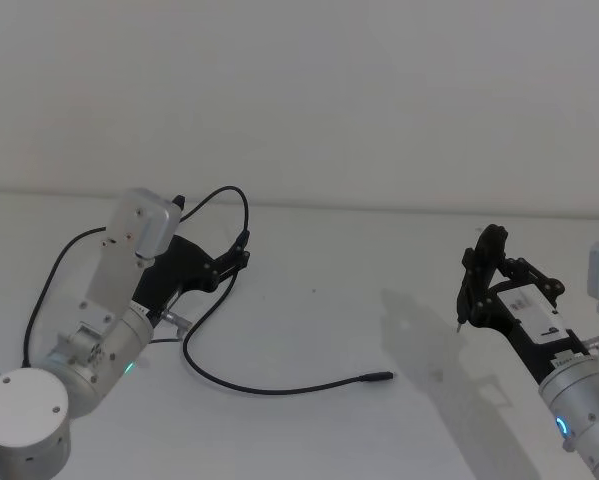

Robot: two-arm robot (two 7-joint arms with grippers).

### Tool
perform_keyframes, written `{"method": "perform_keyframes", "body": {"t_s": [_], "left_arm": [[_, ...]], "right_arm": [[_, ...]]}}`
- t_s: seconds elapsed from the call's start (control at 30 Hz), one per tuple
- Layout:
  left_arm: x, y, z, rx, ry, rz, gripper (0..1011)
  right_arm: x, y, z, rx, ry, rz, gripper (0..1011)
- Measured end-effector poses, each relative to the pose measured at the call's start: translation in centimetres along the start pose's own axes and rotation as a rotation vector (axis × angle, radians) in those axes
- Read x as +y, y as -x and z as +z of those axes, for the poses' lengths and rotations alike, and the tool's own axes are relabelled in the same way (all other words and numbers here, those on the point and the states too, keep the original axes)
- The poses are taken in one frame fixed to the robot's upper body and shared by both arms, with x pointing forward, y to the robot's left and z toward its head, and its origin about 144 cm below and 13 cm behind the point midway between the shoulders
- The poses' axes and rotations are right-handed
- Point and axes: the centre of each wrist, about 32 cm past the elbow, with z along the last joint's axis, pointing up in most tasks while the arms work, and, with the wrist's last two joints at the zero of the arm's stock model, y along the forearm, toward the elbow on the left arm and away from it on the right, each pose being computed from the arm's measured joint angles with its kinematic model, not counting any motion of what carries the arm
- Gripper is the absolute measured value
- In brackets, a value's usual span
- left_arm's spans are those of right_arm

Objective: Pick up the data cable with the one hand.

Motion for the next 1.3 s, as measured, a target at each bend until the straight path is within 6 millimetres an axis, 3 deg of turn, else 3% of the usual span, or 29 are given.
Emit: {"method": "perform_keyframes", "body": {"t_s": [1.3], "left_arm": [[0.06,-0.2,0.07,-0.009,-0.001,-0.025,1001]], "right_arm": [[0.0,0.0,0.0,0.0,0.0,0.0,268]]}}
